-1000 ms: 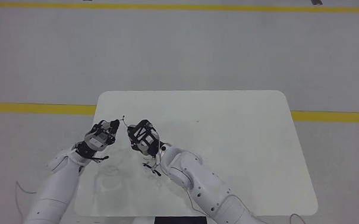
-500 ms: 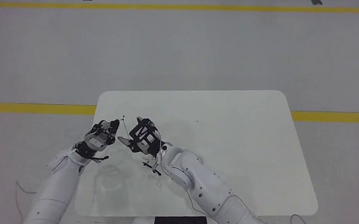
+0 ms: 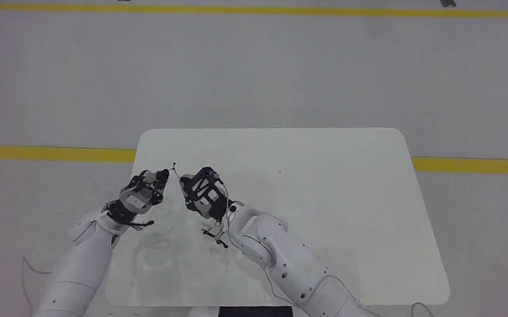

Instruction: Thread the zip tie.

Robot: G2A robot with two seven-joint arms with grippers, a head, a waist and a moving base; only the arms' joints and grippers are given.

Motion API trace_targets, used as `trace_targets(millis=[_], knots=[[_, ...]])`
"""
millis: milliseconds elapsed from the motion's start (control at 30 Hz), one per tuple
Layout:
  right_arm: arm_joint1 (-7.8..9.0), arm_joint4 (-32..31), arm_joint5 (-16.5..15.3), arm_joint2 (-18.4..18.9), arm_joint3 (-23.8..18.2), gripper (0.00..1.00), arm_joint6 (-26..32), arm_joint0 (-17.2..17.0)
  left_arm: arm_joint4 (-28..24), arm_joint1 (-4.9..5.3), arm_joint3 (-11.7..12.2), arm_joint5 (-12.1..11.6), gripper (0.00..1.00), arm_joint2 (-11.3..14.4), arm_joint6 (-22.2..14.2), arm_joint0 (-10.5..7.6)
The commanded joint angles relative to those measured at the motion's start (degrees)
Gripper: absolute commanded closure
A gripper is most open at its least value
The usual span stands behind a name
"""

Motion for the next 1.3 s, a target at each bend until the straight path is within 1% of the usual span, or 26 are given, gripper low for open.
trace_targets(millis=[0, 200, 533, 733, 800, 833, 867, 967, 1067, 1100, 1167, 1267], knots=[[0.04, -0.05, 0.07, 0.0, 0.0, 1.0, 0.05, 0.03, 0.0, 0.0, 0.0, 0.0, 1.0, 0.0, 0.0, 0.0], [0.31, -0.99, 0.22, 0.07, -0.27, 1.0, -0.15, -0.31, 0.0, 0.0, 0.0, 0.0, 1.0, 0.0, 0.0, 0.0], [0.64, -4.34, 1.47, -0.76, 0.45, 1.0, 1.59, -0.59, 0.0, 0.0, 0.0, 0.0, 1.0, 0.0, 0.0, 0.0], [0.64, -4.38, 1.77, -0.98, 0.93, 1.0, 1.64, -0.41, 0.0, 0.0, 0.0, 0.0, 1.0, 0.0, 0.0, 0.0], [0.66, -3.02, 1.79, -0.51, 0.79, 1.0, 0.96, -0.61, 0.0, 0.0, 0.0, 0.0, 1.0, 0.0, 0.0, 0.0], [0.67, -1.86, 1.9, -0.09, 0.62, 0.75, 0.53, -0.85, 0.0, 0.0, 0.0, 0.0, 1.0, 0.0, 0.0, 0.0], [0.71, 0.61, 1.53, 0.75, 0.15, 0.0, -0.4, -1.29, 0.0, 0.0, 0.0, 0.0, 1.0, 0.0, 0.0, 0.0], [1.24, 2.61, 0.54, 3.21, -0.92, 0.0, -1.37, -2.06, 0.0, 0.0, 0.0, 0.0, 1.0, 0.0, 0.0, 0.0], [2.25, 5.1, -1.1, 7.28, -3.19, 0.0, -2.4, -4.15, 0.0, 0.0, 0.0, 0.0, 1.0, 0.0, 0.0, 0.0], [2.74, 6.2, -2.14, 9.21, -4.51, 0.0, -2.82, -5.33, 0.0, 0.0, 0.0, 0.0, 1.0, 0.0, 0.0, 0.0], [3.46, 7.58, -3.66, 11.93, -6.57, 0.0, -2.74, -7.05, 0.0, 0.0, 0.0, 0.0, 1.0, 0.0, 0.0, 0.0], [4.49, 11.61, -6.44, 16.39, -10.58, 0.0, -2.14, -9.83, 0.0, 0.0, 0.0, 0.0, 1.0, 0.0, 0.0, 0.0]])
